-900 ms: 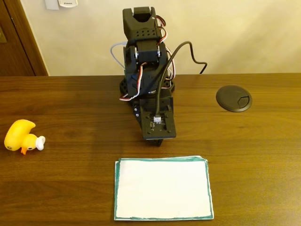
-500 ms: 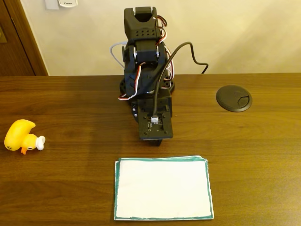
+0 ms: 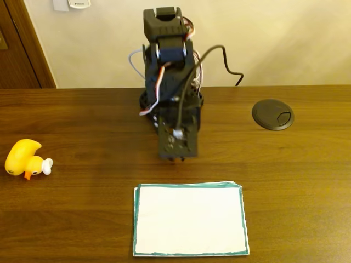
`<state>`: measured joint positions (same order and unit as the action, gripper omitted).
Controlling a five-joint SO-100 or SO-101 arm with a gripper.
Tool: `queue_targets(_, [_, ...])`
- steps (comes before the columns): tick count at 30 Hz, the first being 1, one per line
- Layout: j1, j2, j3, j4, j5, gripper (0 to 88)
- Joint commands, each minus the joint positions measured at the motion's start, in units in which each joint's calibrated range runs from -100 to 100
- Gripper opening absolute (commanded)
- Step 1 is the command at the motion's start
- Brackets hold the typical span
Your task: Grab the yellow duck toy and put inside the green color rectangle box on the table
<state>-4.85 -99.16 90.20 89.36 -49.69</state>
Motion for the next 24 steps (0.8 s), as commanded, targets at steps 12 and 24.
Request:
queue_targets(12, [18.0,44.6,-59.0,2.6,12.7,35.3])
queue_targets(24, [42.9,52.0,-59.9,-3.9,20.3,48.1])
